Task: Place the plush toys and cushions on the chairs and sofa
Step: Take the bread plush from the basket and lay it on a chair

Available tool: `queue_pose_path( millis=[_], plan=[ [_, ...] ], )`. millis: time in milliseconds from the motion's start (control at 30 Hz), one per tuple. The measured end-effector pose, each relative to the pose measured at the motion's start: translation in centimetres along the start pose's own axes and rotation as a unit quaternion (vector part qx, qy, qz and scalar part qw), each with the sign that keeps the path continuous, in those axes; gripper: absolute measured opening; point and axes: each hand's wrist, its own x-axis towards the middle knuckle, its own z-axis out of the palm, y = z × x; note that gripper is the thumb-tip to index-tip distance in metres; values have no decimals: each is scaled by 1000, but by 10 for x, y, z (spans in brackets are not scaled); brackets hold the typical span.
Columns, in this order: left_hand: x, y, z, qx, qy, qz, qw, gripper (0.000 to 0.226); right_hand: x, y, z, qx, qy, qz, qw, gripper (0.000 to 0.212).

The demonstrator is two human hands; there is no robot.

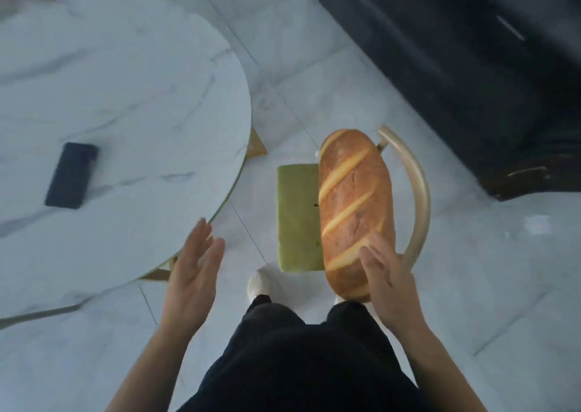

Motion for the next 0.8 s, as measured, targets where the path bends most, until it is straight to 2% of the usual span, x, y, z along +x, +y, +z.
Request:
queue_pose_path(
  millis=[67, 233, 400, 467, 600, 733, 800],
  plan=[
    [-36, 11, -22, -55, 86, 4, 995, 61, -18, -16, -13, 50, 4, -7, 999, 45],
    [-130, 12, -16, -124, 229, 23, 965, 44, -20, -33, -51, 66, -121, -73, 988, 46],
    [-224, -16, 5, -139, 341, -34, 929, 38, -27, -36, -62, 64, -226, -106, 966, 58],
    [-266, -27, 0, -143, 390, -44, 908, 46, -40, -41, -52, 61, -275, -113, 953, 57],
    [-360, -56, -21, -161, 518, -43, 839, 50, -88, -64, -14, 27, -370, -166, 914, 57],
    [-454, -111, -31, -203, 642, -36, 738, 38, -155, -83, 35, -20, -443, -239, 864, 69],
    [-498, -142, -35, -234, 688, -40, 686, 38, -196, -83, 63, -45, -475, -274, 835, 67]
  ],
)
